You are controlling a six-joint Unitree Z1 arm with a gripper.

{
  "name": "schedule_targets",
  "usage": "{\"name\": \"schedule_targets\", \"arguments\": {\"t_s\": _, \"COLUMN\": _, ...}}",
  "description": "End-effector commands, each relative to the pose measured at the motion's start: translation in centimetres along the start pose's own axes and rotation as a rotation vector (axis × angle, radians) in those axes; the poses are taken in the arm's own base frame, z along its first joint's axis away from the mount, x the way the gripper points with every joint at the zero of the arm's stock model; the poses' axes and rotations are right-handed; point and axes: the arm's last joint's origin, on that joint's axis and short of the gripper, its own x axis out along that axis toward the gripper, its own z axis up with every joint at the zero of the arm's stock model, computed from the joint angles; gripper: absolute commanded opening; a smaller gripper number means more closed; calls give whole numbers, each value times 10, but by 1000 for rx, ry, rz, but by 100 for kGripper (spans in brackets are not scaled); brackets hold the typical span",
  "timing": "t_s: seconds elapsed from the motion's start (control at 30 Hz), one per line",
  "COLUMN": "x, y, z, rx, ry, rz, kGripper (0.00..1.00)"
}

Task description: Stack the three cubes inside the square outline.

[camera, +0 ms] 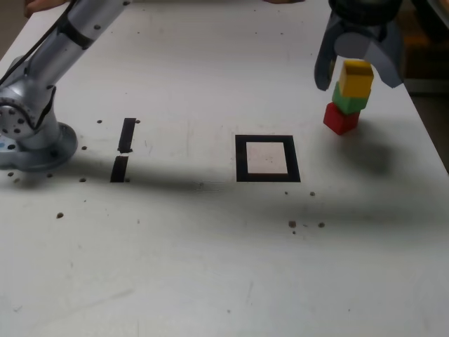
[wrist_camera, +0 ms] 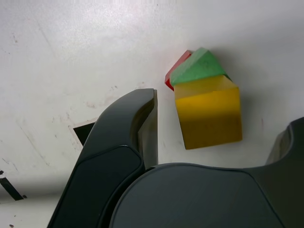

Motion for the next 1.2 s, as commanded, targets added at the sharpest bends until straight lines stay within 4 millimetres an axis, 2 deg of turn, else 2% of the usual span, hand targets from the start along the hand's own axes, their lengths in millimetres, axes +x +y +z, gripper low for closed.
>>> {"name": "schedule_targets", "arguments": {"t_s": 0.0, "x": 6, "y": 2, "z": 0, "rx": -3, "ry": 24, "rz": 0, "kGripper": 81}}
{"name": "schedule_targets", "arguments": {"t_s": 0.17, "x": 9, "y": 3, "z": 1, "rx": -10, "ry": 36, "rz": 7, "kGripper": 67}}
{"name": "schedule_targets", "arguments": {"t_s": 0.37, "x": 9, "y": 4, "z": 2, "rx": -16, "ry": 31, "rz": 18, "kGripper": 44}}
{"name": "schedule_targets", "arguments": {"t_s": 0.6, "x": 7, "y": 4, "z": 2, "rx": -10, "ry": 33, "rz": 45, "kGripper": 32}}
{"name": "schedule_targets", "arguments": {"t_s": 0.73, "x": -8, "y": 2, "z": -4, "rx": -5, "ry": 12, "rz": 78, "kGripper": 24}}
{"name": "schedule_targets", "arguments": {"t_s": 0.93, "x": -35, "y": -8, "z": -17, "rx": 5, "ry": -28, "rz": 110, "kGripper": 19}}
{"name": "schedule_targets", "arguments": {"t_s": 1.17, "x": -67, "y": -39, "z": -42, "rx": 13, "ry": -56, "rz": 115, "kGripper": 14}}
